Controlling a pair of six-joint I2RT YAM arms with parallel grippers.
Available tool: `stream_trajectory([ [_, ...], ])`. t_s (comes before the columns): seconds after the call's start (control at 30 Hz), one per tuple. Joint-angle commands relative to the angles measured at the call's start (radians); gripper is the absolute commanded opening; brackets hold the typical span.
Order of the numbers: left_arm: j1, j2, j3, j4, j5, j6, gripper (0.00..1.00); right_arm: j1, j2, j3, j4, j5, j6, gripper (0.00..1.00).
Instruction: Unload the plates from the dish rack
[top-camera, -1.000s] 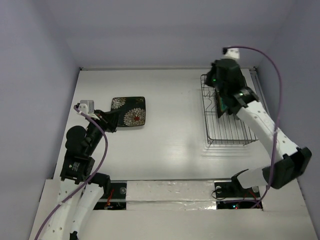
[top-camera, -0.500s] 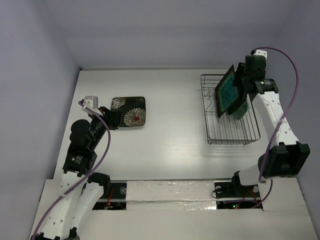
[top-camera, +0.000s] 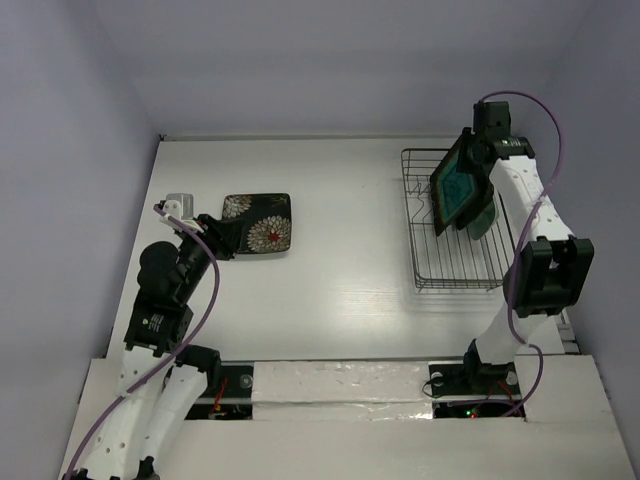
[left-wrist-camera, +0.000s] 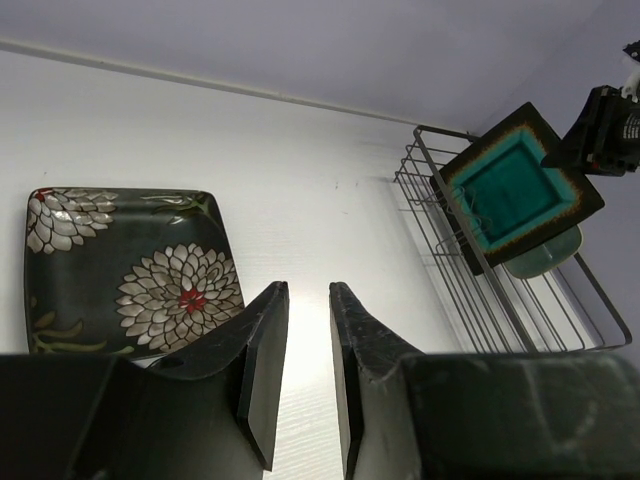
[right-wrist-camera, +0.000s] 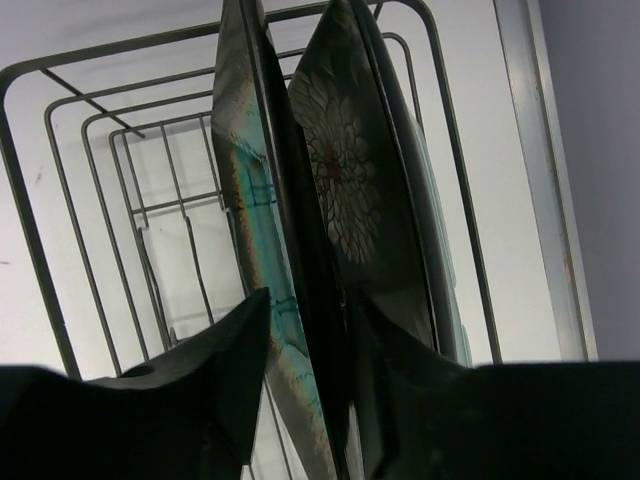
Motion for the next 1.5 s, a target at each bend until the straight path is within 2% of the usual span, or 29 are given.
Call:
stream_trajectory([
  [0.0, -0.001, -0.007, 0.025, 0.052, 0.006, 0.008, 0.21, -0.007, 0.013, 0.057, -0.010, -0.011, -0.030, 0.40],
  [0.1, -0.001, -0.008, 0.025, 0.055, 0.007, 0.008, 0.21, -0.007, 0.022, 0.063, -0.013, -0.002, -0.034, 0.37],
  [0.33, -0.001, -0.015, 0.027, 0.054, 0.009, 0.008, 0.22, -0.007, 0.073, 0.103, -0.035, 0.017, -0.045, 0.37],
  [0.37, -0.001, -0.015, 0.027, 0.054, 0.010, 0.008, 0.22, -0.007, 0.078, 0.106, -0.036, 0.021, -0.045, 0.29],
  [0.5, -0.001, -0.016, 0.027, 0.054, 0.007, 0.007, 0.22, -0.007, 0.073, 0.104, -0.022, 0.029, -0.052, 0.04],
  [0.57, -0.001, -0.016, 0.027, 0.055, 0.007, 0.007, 0.22, -0.007, 0.056, 0.109, -0.019, 0.043, -0.062, 0.01],
  [0.97, -0.001, -0.013, 0.025, 0.061, 0.015, -0.002, 0.24, 0.011, -0.076, 0.198, -0.054, 0.098, -0.149, 0.00],
  [1.27, -0.001, -0.018, 0.022, 0.061, 0.016, -0.004, 0.25, 0.051, -0.209, 0.314, -0.110, 0.132, -0.129, 0.00],
  [1.47, 0.008, -0.019, 0.022, 0.061, 0.013, -0.005, 0.25, 0.121, -0.275, 0.400, -0.131, 0.164, -0.076, 0.00],
])
